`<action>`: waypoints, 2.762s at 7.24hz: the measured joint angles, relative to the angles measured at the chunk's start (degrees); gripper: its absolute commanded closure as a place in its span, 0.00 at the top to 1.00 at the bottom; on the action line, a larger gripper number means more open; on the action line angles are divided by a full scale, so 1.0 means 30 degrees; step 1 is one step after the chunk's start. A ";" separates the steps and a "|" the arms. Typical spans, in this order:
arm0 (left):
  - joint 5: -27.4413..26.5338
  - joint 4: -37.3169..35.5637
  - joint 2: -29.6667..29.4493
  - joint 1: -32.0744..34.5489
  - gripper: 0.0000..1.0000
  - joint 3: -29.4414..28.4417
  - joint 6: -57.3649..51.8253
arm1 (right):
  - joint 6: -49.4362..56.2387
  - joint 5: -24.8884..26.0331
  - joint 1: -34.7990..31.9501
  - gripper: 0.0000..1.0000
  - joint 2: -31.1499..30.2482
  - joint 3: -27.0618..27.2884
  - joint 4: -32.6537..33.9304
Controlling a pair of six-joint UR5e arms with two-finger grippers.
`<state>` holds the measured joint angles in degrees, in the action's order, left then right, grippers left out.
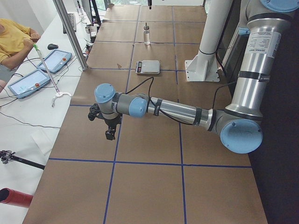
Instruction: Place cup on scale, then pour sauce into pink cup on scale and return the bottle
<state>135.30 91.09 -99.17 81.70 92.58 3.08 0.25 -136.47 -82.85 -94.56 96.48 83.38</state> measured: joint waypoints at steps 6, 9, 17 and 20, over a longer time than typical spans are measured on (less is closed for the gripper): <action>0.1062 0.1815 0.0721 -0.0104 1.00 0.1087 -0.0361 | -0.0768 0.0001 0.0040 1.00 -0.0028 -0.0246 -0.0227; 0.1398 0.7316 0.1458 -0.3015 0.99 0.1208 0.5814 | -0.3471 -0.1303 0.0048 1.00 -0.0225 -0.0228 -0.2310; -0.3425 1.0129 0.1115 -1.0083 0.92 0.1847 1.5370 | -0.5299 -0.0861 0.0195 1.00 -0.0235 -0.0758 -0.5348; -0.3444 1.0040 0.0808 -1.0889 0.00 0.1424 1.5396 | -0.5298 -0.0856 0.0196 1.00 -0.0238 -0.0769 -0.5353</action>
<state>124.97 121.21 -96.75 49.03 96.86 49.26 -15.64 -139.04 -82.27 -95.27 94.17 67.33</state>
